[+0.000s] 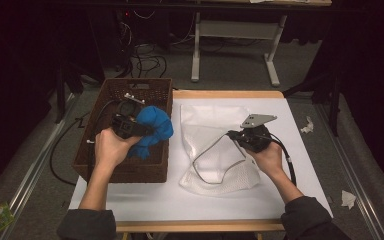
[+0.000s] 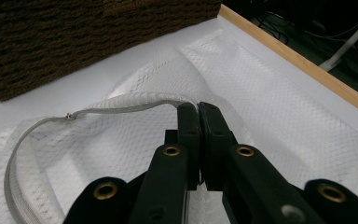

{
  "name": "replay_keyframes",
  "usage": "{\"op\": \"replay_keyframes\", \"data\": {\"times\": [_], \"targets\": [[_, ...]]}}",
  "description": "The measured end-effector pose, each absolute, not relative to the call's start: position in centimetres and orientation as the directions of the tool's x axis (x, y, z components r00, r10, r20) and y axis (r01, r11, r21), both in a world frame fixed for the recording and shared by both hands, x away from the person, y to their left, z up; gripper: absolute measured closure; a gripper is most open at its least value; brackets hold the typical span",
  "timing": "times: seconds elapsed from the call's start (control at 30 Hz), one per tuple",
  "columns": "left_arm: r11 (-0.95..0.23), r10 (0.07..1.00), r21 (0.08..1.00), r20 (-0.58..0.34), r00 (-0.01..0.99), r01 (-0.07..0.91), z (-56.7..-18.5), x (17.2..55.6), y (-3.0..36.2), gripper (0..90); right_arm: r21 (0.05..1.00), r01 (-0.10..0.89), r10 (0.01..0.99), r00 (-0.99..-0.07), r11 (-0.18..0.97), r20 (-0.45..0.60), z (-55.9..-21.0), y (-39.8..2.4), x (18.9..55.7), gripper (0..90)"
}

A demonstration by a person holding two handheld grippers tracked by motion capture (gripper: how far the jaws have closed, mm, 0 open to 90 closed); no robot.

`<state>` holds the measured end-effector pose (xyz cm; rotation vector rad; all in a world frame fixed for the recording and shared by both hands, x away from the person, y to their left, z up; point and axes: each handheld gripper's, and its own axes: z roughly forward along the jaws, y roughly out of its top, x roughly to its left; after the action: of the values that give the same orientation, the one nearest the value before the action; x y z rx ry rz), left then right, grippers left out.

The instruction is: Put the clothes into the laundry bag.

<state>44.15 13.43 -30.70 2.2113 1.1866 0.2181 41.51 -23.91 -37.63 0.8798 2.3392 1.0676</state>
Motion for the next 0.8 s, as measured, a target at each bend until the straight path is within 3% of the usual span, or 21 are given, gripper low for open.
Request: {"op": "replay_keyframes", "data": {"times": [0.8], "targets": [[-0.481, 0.696, 0.639, -0.139, 0.705, 0.600, -29.0, 41.1, 8.8, 63.9, 0.781, 0.399, 0.709, -0.701, 0.480, -0.078, -37.9, -24.2, 41.8, 89.2]]}}
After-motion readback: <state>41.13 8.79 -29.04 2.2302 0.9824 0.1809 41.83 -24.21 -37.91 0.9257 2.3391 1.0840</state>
